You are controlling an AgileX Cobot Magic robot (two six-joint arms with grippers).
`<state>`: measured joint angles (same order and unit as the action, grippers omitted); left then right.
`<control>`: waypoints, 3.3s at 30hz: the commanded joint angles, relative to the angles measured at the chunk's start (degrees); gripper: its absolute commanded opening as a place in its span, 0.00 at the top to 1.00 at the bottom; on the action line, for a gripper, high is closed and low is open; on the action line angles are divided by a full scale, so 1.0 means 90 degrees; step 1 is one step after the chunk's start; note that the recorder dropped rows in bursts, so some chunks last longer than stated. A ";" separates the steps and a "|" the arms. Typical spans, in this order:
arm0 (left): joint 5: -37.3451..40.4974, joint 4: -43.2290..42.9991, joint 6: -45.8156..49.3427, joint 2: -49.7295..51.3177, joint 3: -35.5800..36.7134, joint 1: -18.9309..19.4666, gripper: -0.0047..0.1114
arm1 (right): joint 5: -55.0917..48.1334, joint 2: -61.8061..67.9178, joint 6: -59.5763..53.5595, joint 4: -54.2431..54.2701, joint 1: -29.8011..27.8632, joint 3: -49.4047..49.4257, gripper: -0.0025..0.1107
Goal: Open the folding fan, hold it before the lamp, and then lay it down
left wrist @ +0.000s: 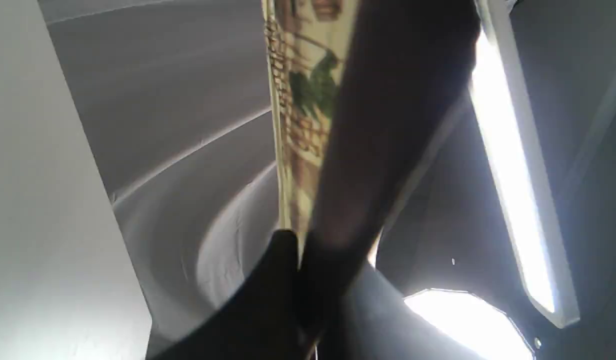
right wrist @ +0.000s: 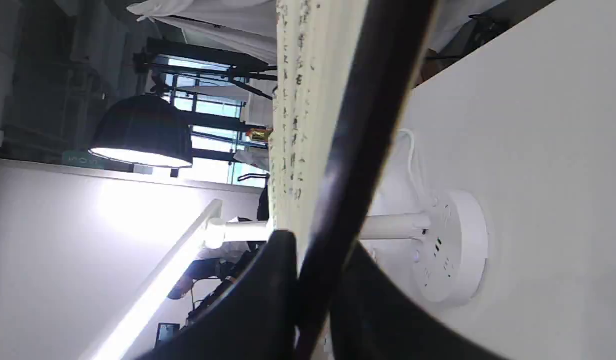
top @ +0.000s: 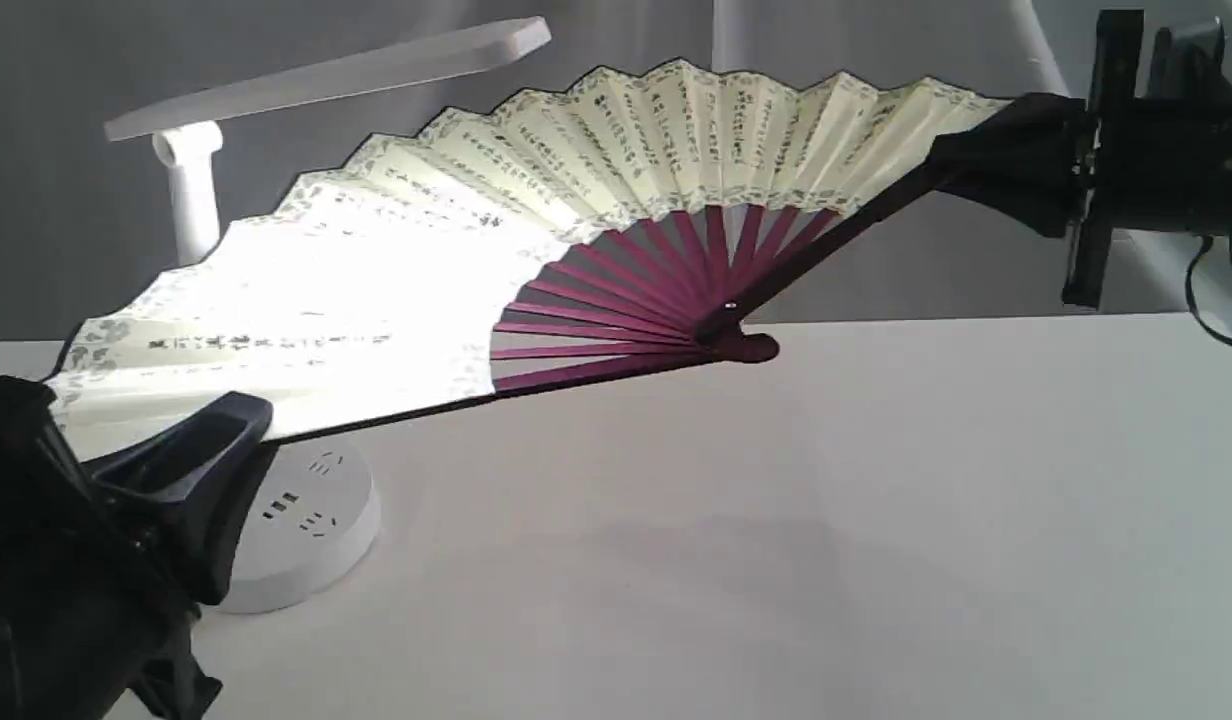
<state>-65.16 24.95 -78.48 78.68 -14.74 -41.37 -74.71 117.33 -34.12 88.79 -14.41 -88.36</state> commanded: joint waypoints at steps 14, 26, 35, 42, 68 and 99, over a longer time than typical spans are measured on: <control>-0.0534 0.1010 -0.0038 -0.0156 0.0062 0.0081 0.96 | 0.0527 -0.0122 -0.0346 0.0042 0.0200 -0.0008 0.97; -0.0534 0.1338 0.0136 -0.0156 0.0062 0.0081 0.96 | 0.0527 -0.0122 -0.0386 0.0042 0.0200 -0.0008 0.97; -0.0534 0.1525 0.0199 -0.0156 0.0062 0.0081 0.96 | 0.0527 -0.0122 -0.0386 0.0042 0.0200 -0.0008 0.97; -0.0534 0.1461 0.0277 -0.0156 0.0062 0.0081 0.96 | 0.0527 -0.0122 -0.0386 0.0042 0.0200 -0.0008 0.97; -0.0534 0.1194 0.0220 -0.0156 0.0062 0.0081 0.96 | 0.0527 -0.0122 -0.0388 0.0042 0.0200 -0.0008 0.97; -0.0534 0.0491 -0.0322 -0.0156 0.0062 0.0081 0.96 | 0.0527 -0.0772 -0.0346 -0.0383 -0.0106 0.0686 0.97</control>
<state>-65.99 27.42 -79.47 78.11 -14.35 -41.26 -73.08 111.07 -34.16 87.54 -14.21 -83.30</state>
